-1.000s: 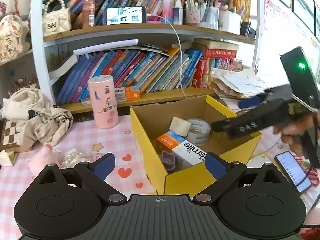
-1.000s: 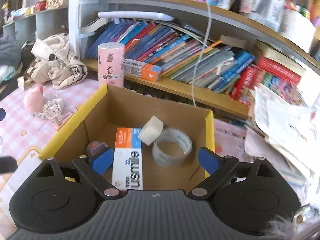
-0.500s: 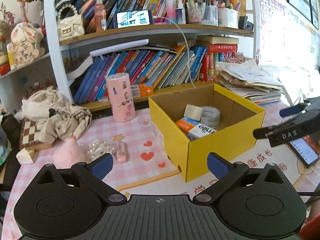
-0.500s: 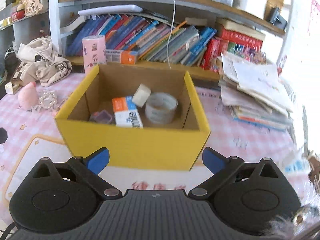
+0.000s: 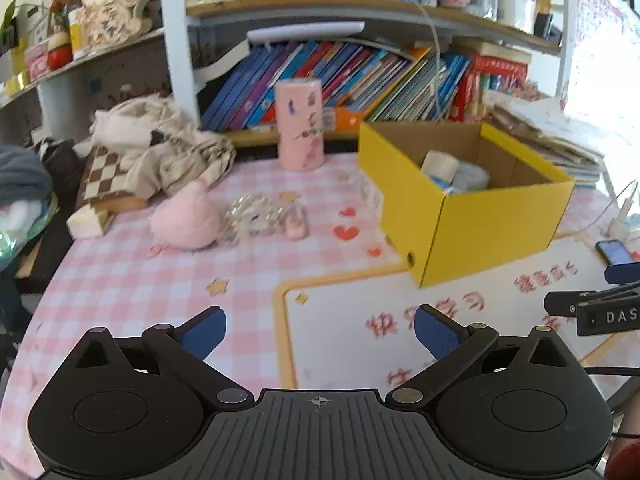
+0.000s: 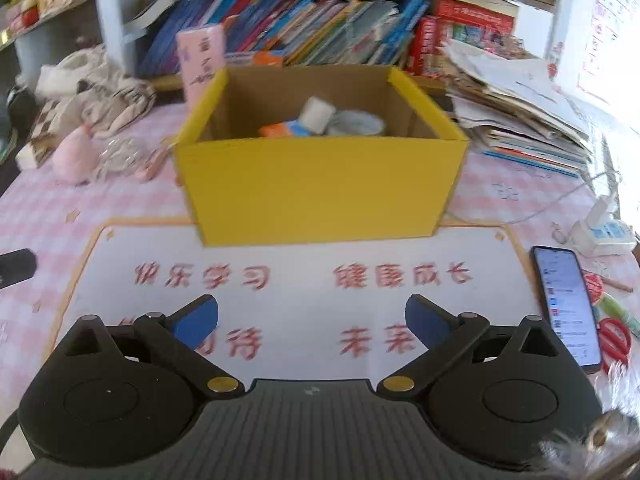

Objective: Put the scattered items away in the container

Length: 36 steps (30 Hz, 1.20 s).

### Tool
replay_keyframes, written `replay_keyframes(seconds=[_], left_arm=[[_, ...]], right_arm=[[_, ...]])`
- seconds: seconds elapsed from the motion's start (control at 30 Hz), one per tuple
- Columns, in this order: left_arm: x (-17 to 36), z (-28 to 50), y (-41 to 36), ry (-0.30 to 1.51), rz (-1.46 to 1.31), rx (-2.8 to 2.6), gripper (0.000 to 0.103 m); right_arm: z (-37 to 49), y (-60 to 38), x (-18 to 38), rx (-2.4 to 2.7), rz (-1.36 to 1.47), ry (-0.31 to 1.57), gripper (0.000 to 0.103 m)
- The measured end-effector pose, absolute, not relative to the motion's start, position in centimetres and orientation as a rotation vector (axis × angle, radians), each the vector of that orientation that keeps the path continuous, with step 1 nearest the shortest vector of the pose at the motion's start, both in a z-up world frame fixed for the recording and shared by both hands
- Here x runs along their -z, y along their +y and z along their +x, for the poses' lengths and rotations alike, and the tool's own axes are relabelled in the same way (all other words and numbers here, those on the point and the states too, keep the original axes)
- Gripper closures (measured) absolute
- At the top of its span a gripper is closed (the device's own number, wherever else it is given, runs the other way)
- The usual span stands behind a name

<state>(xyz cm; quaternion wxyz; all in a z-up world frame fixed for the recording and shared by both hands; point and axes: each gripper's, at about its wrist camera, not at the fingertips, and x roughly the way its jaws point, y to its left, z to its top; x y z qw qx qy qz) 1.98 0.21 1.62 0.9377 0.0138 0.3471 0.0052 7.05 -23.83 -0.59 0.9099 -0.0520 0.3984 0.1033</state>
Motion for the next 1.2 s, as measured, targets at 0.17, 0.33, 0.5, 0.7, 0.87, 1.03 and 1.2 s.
replay_keyframes(seconds=[0.17, 0.33, 0.5, 0.7, 0.87, 1.03, 1.2], left_arm=[[-1.3, 1.3, 1.0, 0.722, 0.038, -0.001, 0.001], [-1.2, 0.7, 2.4, 0.728, 0.026, -0.019, 0.001], [-1.1, 0.0, 3.9, 0.736, 0.008, -0.044, 0.001], [-1.0, -0.8, 5.6, 0.738, -0.003, -0.066, 0.001], [-0.9, -1.3, 6.6, 0.734, -0.008, -0.075, 0.001], [-0.8, -1.5, 7.7, 0.733, -0.017, -0.079, 0.001], [-0.7, -2.1, 8.9, 0.735, -0.028, -0.091, 0.001]], right_arm=[[6.0, -21.1, 0.6, -0.267, -0.168, 0.807, 0.002], [5.2, -18.8, 0.8, -0.320, -0.219, 0.802, 0.001], [4.9, -17.3, 0.9, -0.339, -0.232, 0.805, 0.000], [4.6, -15.2, 0.9, -0.371, -0.258, 0.803, 0.000], [4.2, -13.8, 0.9, -0.392, -0.280, 0.801, 0.000], [4.1, -12.7, 1.0, -0.398, -0.287, 0.802, 0.000], [4.0, -11.5, 1.1, -0.415, -0.302, 0.803, 0.000]])
